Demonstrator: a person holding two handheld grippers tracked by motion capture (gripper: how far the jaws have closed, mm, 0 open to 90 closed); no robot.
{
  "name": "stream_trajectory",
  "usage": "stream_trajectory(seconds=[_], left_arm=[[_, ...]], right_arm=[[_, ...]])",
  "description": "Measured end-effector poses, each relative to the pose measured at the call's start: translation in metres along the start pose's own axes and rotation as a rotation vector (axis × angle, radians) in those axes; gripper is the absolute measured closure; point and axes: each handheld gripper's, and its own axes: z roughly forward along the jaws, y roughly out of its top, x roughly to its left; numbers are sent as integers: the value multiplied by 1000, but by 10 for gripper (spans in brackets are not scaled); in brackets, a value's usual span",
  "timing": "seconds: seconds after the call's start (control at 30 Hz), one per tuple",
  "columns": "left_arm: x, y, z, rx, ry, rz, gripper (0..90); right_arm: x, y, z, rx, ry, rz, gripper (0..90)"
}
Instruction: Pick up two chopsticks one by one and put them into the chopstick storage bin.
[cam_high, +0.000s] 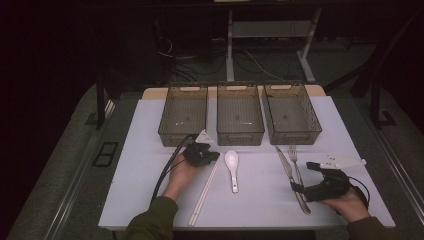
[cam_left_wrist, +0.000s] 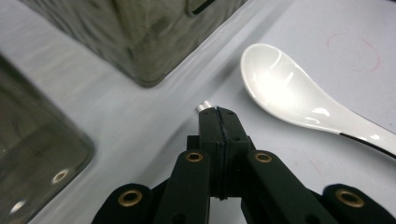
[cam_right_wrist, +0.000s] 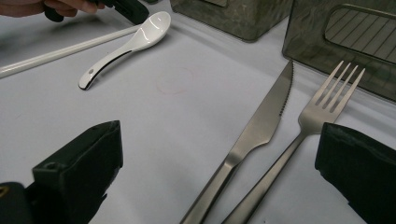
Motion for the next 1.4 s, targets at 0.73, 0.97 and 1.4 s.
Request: stream_trajectory(seconds=[0.73, 0.97, 1.4], left_arm=[[-7, -5, -32, -44, -24, -51, 695], [-17, -14, -48, -21, -53, -63, 598], [-49, -37, -69, -11, -70, -48, 614]], right_arm=[[-1, 0, -1, -2, -1, 3, 8], [-1, 0, -1, 1, -2, 4, 8], [-1, -1, -1, 5, -6, 9, 8]])
